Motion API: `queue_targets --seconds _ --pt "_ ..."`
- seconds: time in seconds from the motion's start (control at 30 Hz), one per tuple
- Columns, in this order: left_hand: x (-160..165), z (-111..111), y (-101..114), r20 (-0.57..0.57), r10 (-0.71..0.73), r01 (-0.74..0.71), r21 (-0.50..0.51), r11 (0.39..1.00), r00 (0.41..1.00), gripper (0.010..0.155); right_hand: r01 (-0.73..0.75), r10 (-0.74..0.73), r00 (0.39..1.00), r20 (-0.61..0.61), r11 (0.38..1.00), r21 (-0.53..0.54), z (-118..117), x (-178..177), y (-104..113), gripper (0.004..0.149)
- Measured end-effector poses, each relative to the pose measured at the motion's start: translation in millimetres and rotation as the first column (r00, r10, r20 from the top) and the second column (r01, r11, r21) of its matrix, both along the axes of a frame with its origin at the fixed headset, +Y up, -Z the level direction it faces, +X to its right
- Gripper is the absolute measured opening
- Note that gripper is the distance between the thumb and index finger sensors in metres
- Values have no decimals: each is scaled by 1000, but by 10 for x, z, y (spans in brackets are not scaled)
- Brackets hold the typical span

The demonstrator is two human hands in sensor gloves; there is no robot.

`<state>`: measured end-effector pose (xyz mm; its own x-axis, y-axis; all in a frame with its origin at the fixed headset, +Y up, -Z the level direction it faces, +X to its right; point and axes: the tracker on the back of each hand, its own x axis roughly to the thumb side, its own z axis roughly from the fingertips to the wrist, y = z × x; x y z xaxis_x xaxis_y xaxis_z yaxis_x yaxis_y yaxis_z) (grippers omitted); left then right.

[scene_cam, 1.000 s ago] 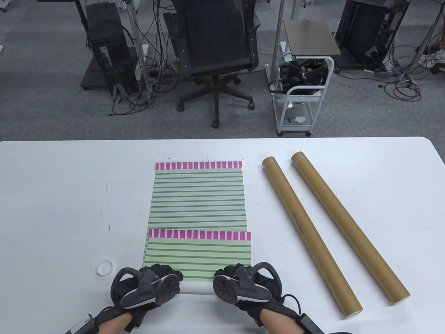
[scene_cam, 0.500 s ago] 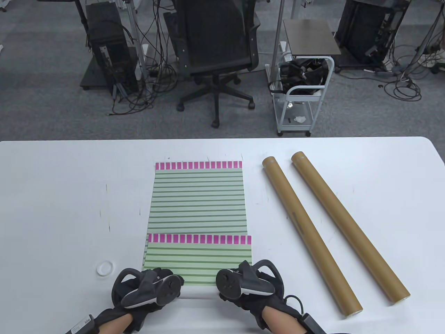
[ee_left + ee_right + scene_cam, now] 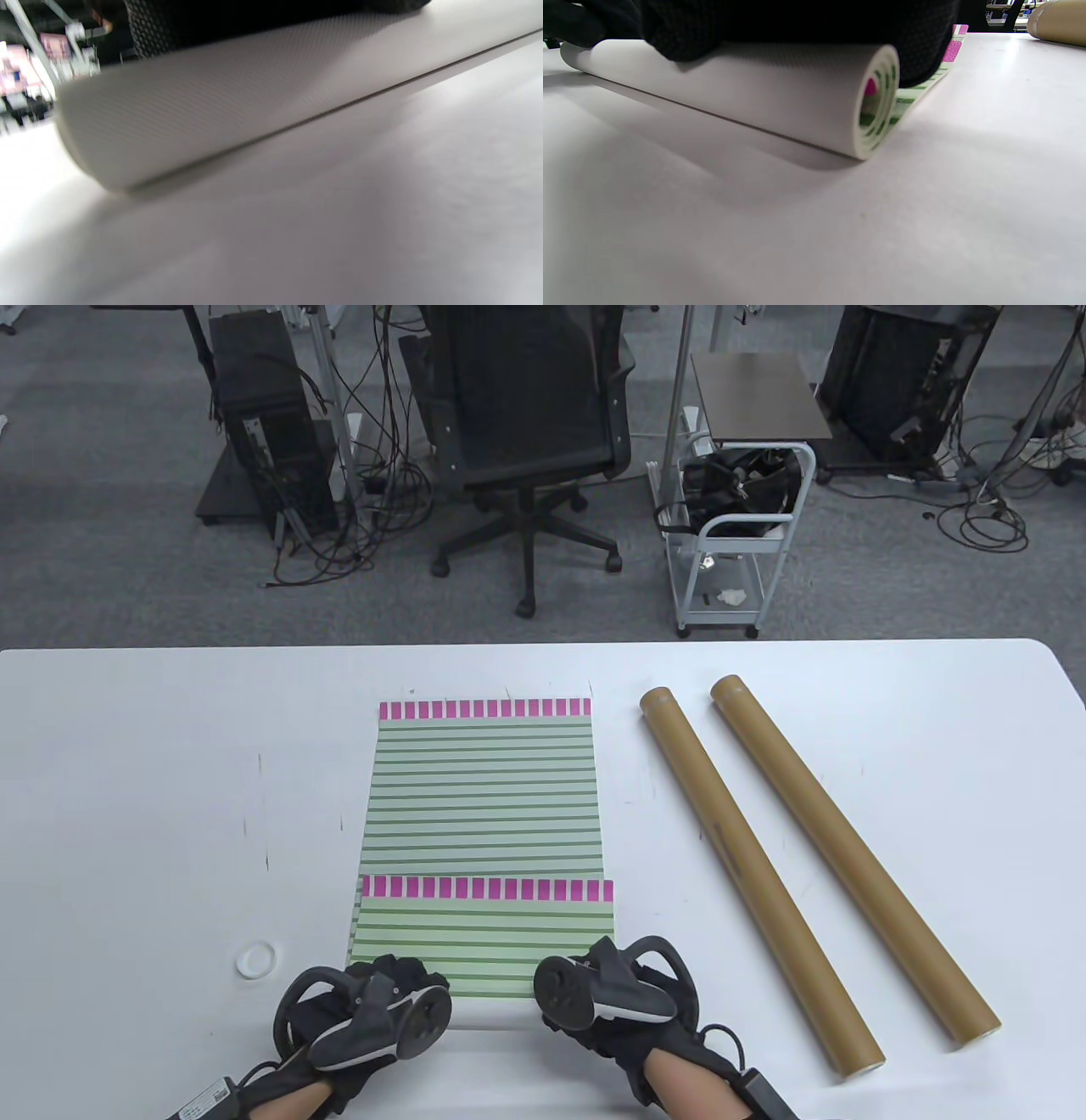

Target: Roll up mouse pads and store in mailing tubes

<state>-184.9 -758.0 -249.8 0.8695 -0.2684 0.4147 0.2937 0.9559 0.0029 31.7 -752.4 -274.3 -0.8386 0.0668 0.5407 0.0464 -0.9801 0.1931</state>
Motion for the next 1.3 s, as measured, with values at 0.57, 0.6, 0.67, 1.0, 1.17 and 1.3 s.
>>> queue_targets --seconds 0.57,0.6,0.67,1.0,1.17,1.3 --pt "-72 -92 -35 -88 63 -71 -82 994 994 56 -119 120 993 -13 991 54 30 -70 22 55" --pt "-62 -79 -38 -68 54 -60 -88 994 996 54 -116 117 993 -12 992 51 29 -72 21 54" --pt "-49 -41 -38 -38 25 -28 -77 997 999 52 -107 107 994 -11 993 44 17 -70 15 53" --pt "-75 -66 -10 -59 62 -64 -33 997 996 49 -65 64 998 12 995 71 57 25 17 56" --pt "-133 -156 -41 -113 119 -130 -103 986 987 49 -79 78 997 21 994 77 27 47 -13 59" --pt "-91 -103 -28 -57 37 -40 -56 998 998 49 -59 58 998 23 996 71 8 45 -13 55"
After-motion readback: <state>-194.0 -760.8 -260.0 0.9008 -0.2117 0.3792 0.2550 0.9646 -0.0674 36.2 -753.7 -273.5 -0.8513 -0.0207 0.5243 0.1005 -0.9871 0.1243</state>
